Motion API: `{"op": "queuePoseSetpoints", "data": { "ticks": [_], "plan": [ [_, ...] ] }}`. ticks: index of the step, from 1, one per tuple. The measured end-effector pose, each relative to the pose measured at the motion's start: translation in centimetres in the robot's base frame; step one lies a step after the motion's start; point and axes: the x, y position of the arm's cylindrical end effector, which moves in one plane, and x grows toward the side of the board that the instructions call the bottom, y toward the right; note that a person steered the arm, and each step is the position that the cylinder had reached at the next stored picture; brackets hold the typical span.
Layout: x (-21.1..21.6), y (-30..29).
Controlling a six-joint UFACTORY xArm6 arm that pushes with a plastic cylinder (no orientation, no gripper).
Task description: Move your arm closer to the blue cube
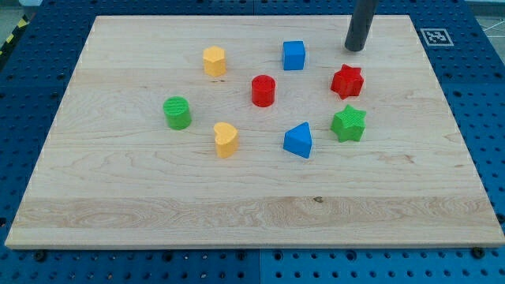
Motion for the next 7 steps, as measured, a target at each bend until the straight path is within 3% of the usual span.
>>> {"op": "queuePoseSetpoints", "data": {
  "ticks": [1, 7],
  "plan": [
    [3.6, -1.1],
    [3.6, -7.0]
  ]
}}
